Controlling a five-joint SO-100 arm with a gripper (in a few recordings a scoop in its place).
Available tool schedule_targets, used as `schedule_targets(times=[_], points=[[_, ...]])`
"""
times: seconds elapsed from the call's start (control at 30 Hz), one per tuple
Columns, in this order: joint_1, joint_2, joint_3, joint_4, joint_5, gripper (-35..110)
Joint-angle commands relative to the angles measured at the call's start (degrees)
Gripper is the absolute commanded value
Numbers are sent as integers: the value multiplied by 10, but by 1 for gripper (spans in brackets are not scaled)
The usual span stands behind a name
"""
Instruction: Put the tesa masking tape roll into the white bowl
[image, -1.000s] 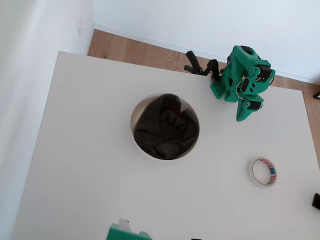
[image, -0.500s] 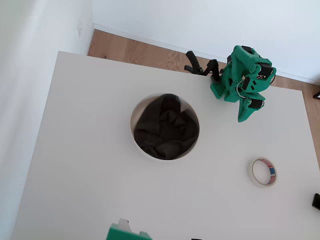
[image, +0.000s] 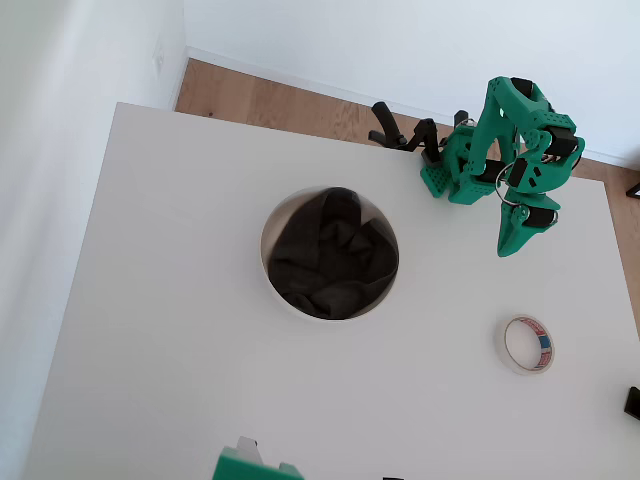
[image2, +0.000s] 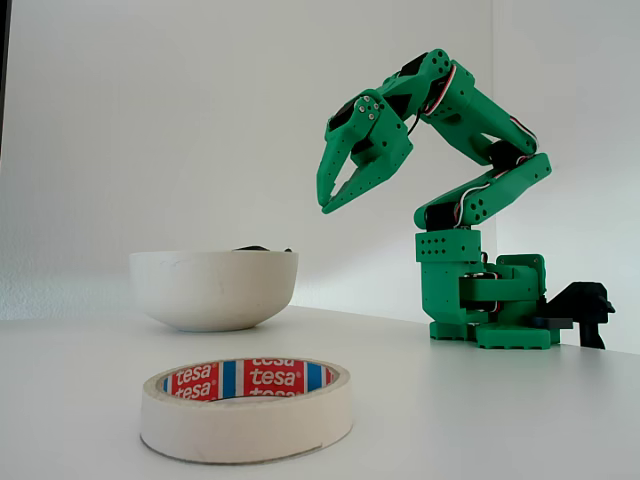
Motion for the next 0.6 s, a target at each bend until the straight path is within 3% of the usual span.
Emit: schedule_targets(times=[0.0,0.07,0.2,0.57], points=[[-19,-132,-182,45,10,-8],[-39,-219,-244,60,14,-6],[-86,-308,-287,42,24,19],[-195,-523,-322,-88,83,24]])
